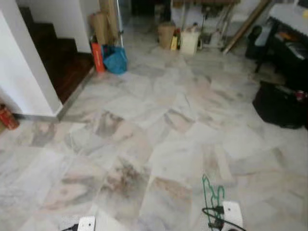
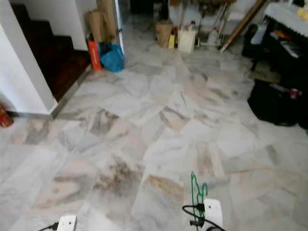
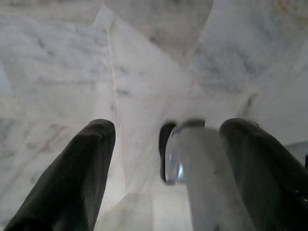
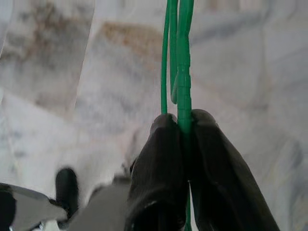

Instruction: Hang hanger

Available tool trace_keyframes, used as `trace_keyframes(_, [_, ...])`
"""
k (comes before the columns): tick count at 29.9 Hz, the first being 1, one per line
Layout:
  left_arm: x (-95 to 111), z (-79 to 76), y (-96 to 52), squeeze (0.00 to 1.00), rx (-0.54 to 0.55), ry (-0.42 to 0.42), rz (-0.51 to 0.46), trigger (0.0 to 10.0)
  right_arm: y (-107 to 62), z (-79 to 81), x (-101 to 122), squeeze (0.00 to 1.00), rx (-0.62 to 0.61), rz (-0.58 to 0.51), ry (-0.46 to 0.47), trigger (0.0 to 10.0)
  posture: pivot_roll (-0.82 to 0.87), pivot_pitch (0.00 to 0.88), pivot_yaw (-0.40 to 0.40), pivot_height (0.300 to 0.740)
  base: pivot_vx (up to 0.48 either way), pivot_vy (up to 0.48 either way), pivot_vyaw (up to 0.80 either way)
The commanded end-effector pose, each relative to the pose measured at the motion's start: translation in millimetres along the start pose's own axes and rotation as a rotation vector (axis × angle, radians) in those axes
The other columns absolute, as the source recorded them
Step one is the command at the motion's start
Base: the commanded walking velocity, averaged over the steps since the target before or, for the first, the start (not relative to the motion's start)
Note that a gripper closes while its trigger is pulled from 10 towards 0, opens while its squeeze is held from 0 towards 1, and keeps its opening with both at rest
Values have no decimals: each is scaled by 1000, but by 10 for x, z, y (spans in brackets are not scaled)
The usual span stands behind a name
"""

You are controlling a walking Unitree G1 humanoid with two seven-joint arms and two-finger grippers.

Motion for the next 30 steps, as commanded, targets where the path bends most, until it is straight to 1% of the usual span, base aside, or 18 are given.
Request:
trace_keyframes(1, [-64,91,-15,0,20,5,21,10000,13,97,4,0,21,-8,16,10000,26,0,-29,716,341,0,0])
trace_keyframes(3, [-73,92,-16,0,20,5,23,10000,13,96,2,0,21,-7,21,10000,26,0,-29,716,341,0,0])
trace_keyframes(8, [-92,95,-20,0,21,4,27,10000,13,101,-7,0,29,2,16,10000,26,0,-29,716,341,0,-788])
trace_keyframes(10, [-97,93,-20,0,21,4,29,10000,13,101,-4,0,29,0,14,10000,27,0,-30,716,341,0,-425])
trace_keyframes(30, [-122,90,-23,0,21,7,37,10000,13,102,-5,0,34,2,4,10000,28,0,-30,716,338,0,0])
Point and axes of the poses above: a point about 5 cm out from each wrist's last joint towards the gripper, its own y axis pointing out of the wrist towards the gripper, its own x axis along the axis of the wrist's last joint, z = x × y, the point moved 4 cm from there along y, pointing out of the wrist towards the gripper, and after that the axes turned 9 degrees about y, right-handed, at the moved point
